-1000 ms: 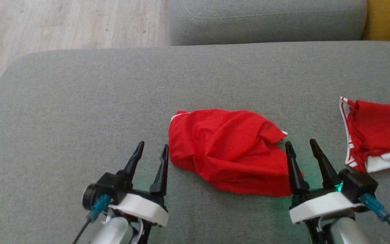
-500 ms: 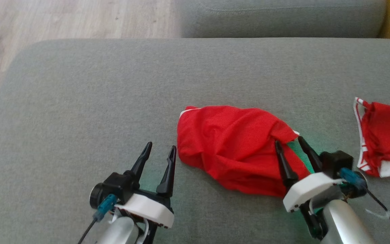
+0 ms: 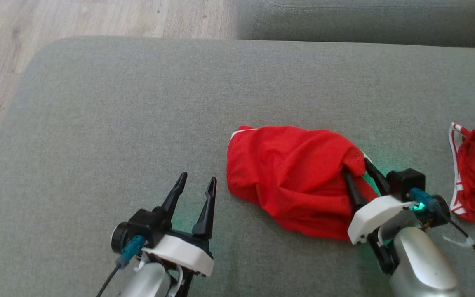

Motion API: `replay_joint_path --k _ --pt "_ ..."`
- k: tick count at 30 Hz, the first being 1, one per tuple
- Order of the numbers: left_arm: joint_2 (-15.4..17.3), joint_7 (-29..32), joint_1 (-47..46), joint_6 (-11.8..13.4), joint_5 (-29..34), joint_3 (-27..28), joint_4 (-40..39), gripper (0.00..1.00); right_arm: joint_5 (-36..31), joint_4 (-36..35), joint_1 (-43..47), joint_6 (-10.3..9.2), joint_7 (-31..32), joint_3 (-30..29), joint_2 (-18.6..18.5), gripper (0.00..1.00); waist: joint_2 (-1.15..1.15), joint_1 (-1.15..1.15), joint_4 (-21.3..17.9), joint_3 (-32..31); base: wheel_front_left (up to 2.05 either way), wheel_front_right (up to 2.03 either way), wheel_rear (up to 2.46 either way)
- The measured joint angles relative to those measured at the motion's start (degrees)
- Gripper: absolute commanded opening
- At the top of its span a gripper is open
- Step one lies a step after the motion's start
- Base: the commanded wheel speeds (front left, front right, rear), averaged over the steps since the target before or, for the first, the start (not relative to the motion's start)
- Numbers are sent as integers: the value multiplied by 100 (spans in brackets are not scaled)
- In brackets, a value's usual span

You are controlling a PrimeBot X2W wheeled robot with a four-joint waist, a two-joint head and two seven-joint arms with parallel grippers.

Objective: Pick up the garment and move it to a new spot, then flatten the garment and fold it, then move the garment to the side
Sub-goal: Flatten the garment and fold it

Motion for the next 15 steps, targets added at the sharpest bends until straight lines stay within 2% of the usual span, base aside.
replay_joint_path --k 5,8,15 --pt "-34 0 2 -42 63 51 64 100 -83 -7 -126 0 -331 -192 -2 0 0 0 -37 -109 0 0 0" --pt "-64 0 7 -74 63 60 96 100 -151 -314 -338 0 -396 -230 -29 0 0 0 -70 -253 0 0 0" --pt "-102 0 40 -93 63 100 145 100 -180 -1055 -1101 0 20 109 -370 0 0 0 -85 -509 0 0 0"
